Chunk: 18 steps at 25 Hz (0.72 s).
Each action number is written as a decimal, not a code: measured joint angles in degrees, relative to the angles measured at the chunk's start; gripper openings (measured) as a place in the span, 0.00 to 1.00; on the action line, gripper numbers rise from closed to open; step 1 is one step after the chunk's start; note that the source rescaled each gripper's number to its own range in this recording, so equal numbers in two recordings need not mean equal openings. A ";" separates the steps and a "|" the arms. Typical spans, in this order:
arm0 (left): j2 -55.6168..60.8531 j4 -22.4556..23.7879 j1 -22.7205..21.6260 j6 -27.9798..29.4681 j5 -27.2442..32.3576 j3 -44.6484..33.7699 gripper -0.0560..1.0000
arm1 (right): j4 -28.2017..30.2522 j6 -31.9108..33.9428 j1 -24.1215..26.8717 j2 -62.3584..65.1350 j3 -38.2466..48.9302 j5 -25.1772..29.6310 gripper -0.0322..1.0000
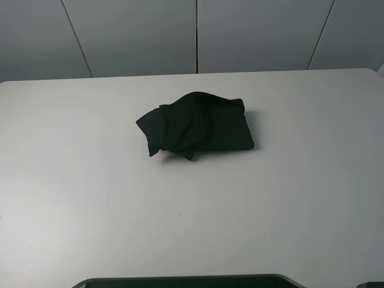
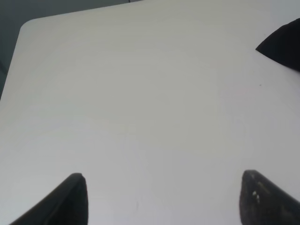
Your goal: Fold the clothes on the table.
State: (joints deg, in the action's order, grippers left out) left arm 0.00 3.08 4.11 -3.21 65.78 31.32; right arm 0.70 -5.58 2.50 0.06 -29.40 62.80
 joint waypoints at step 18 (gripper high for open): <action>0.00 0.10 0.00 0.00 -3.45 -2.01 0.87 | -3.01 -0.23 0.16 0.00 -0.56 -2.50 0.95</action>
State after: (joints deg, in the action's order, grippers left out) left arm 0.00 3.18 4.11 -3.21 62.34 29.30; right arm -2.30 -5.81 2.66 0.06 -29.96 60.30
